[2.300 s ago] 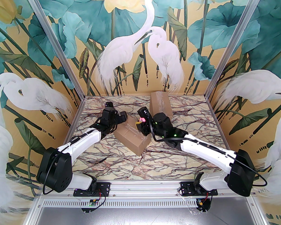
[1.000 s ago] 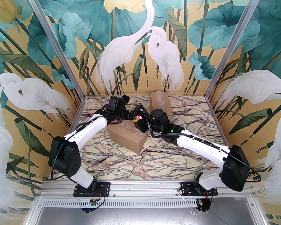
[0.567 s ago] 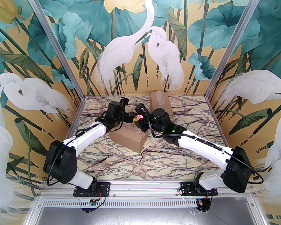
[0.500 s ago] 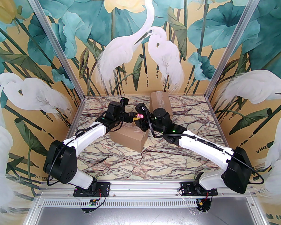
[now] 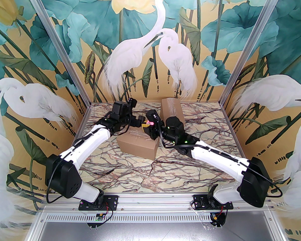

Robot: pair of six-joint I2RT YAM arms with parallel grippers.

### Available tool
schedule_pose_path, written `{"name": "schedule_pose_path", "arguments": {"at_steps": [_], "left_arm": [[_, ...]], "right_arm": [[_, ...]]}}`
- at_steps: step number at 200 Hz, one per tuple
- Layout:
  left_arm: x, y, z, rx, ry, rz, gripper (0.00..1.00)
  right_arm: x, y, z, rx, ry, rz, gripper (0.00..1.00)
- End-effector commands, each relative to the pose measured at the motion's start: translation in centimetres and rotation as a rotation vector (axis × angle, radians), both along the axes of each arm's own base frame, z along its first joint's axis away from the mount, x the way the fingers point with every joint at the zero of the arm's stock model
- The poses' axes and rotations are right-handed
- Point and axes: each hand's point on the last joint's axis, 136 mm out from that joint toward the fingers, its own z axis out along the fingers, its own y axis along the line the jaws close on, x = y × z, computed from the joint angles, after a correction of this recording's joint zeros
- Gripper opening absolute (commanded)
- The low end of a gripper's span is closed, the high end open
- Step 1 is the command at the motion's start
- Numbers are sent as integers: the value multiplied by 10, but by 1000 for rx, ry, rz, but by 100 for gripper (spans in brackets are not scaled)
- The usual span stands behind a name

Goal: Unpack the express box

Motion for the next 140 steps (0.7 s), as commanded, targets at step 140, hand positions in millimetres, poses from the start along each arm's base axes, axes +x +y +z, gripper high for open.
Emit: {"name": "schedule_pose_path", "arguments": {"at_steps": [140], "left_arm": [[-147,-13,-47,437,-268,-826,100]], "right_arm": [[23,23,1,86,108,195,0]]}}
